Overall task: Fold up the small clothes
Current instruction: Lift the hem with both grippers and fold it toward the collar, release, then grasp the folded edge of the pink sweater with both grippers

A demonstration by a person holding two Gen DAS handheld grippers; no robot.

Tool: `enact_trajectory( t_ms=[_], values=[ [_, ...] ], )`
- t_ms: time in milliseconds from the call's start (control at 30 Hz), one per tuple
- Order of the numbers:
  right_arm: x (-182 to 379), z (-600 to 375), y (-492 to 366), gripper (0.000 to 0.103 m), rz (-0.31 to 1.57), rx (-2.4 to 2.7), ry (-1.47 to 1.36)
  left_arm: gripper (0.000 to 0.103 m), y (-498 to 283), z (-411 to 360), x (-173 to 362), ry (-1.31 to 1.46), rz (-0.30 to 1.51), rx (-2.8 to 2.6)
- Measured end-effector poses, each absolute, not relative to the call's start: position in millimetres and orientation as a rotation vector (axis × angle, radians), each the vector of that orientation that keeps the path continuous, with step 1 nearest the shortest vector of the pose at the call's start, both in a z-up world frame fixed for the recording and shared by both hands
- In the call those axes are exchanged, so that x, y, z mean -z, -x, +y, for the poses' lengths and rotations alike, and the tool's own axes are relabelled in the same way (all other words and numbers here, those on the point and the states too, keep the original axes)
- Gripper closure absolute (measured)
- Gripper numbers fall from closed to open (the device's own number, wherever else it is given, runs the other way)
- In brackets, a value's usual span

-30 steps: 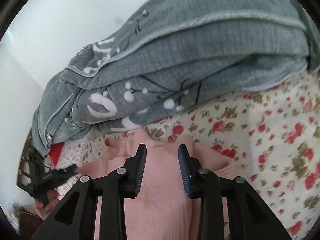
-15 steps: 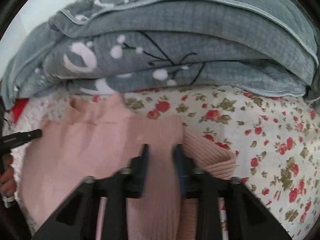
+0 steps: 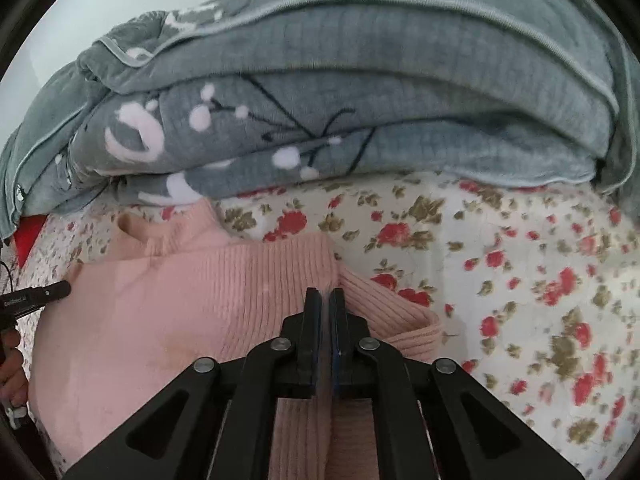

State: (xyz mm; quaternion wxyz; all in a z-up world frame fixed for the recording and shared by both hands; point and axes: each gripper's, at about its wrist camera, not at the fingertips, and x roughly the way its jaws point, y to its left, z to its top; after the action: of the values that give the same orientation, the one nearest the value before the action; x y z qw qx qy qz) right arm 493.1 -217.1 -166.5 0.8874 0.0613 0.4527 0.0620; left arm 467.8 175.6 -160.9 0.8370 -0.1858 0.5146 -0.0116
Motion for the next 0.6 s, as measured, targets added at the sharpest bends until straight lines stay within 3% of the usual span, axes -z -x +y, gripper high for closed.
enact_trajectory(
  t_ms=[33, 100, 133, 167, 200, 400, 600],
  values=[
    [162.2, -218.6, -490.1, 0.087, 0.940, -0.124, -0.128, 0.088, -465.3, 176.1, 155.3, 0.379, 1.095, 0.014],
    [148.1, -222.8, -478.8, 0.058, 0.926, -0.136, -0.152, 0.072, -455.4, 179.0, 142.5, 0.342, 1.069, -0.014],
    [142.0, -224.9, -472.5, 0.050, 0.918, -0.145, -0.162, 0.057, -449.9, 180.8, 136.5, 0.328, 1.050, -0.018],
    [133.9, -227.5, -462.7, 0.043, 0.902, -0.145, -0.168, 0.043, -440.9, 183.4, 128.5, 0.316, 1.023, -0.021],
    [128.7, -230.4, -454.6, 0.043, 0.885, -0.141, -0.167, 0.039, -433.5, 185.5, 122.2, 0.313, 1.003, -0.021],
    [121.5, -255.7, -404.9, 0.033, 0.885, -0.129, -0.209, 0.032, -383.3, 200.1, 110.7, 0.409, 0.967, 0.039],
    [151.9, -268.7, -368.5, 0.033, 0.965, -0.165, -0.305, 0.031, -356.6, 200.8, 146.2, 0.529, 1.018, 0.132]
  ],
)
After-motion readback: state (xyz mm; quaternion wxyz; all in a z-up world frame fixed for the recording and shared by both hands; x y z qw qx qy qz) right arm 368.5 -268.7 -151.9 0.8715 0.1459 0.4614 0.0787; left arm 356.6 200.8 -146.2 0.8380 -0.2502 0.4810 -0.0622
